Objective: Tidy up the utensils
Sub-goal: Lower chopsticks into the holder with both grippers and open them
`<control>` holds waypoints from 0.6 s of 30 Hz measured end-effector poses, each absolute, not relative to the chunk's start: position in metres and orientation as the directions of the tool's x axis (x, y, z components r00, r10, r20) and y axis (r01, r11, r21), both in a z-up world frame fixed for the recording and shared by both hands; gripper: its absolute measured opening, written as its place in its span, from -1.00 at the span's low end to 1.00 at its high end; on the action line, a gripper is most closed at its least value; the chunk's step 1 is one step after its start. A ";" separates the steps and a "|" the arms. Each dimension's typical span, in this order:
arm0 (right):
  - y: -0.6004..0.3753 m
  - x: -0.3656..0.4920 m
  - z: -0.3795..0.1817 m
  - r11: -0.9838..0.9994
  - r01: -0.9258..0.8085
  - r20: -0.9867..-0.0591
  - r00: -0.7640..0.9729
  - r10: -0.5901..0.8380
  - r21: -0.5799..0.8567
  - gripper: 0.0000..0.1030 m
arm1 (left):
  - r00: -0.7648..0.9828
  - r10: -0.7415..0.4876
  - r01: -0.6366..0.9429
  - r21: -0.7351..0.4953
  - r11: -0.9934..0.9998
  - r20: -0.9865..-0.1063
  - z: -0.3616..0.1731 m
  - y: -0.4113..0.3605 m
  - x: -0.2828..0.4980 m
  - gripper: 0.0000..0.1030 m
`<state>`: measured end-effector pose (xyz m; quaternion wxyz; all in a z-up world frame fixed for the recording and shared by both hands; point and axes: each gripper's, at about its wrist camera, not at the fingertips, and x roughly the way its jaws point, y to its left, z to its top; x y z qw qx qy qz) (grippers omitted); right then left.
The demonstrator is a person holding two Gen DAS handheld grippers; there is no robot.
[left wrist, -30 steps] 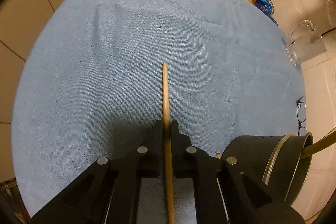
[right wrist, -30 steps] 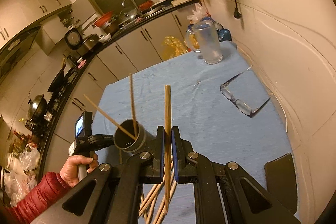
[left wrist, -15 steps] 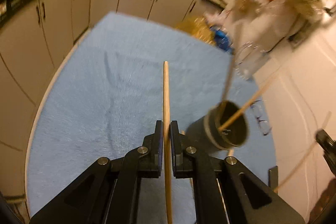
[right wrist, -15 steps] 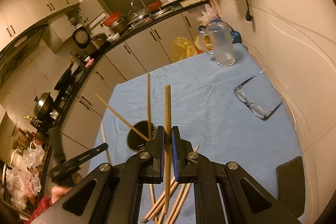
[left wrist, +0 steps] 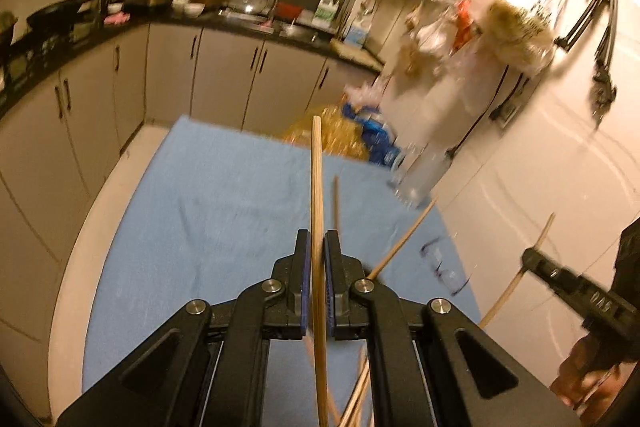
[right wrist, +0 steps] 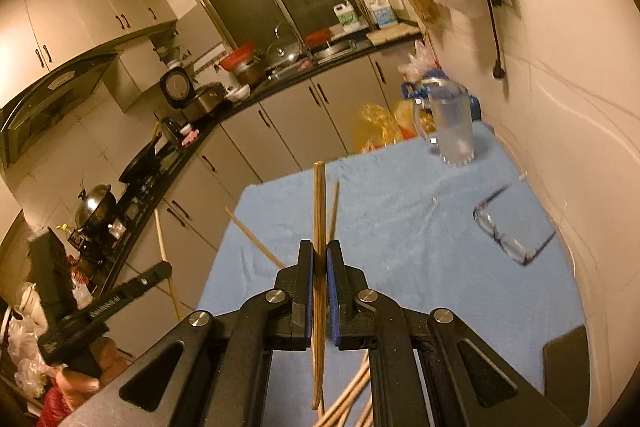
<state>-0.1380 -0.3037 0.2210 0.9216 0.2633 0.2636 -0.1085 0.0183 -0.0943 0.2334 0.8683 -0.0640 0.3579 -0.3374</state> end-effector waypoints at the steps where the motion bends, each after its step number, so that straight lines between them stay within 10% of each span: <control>1: -0.305 -0.134 0.225 0.838 0.337 -0.536 0.842 -0.065 0.428 -0.87 | 0.525 -0.638 0.545 -0.353 0.760 -0.563 0.241 -0.099 0.021 -0.89; 18: -0.331 -0.063 0.240 0.861 0.341 -0.469 0.872 -0.140 0.376 -0.87 | 0.603 -0.601 0.522 -0.311 0.794 -0.525 0.236 -0.199 0.077 -0.89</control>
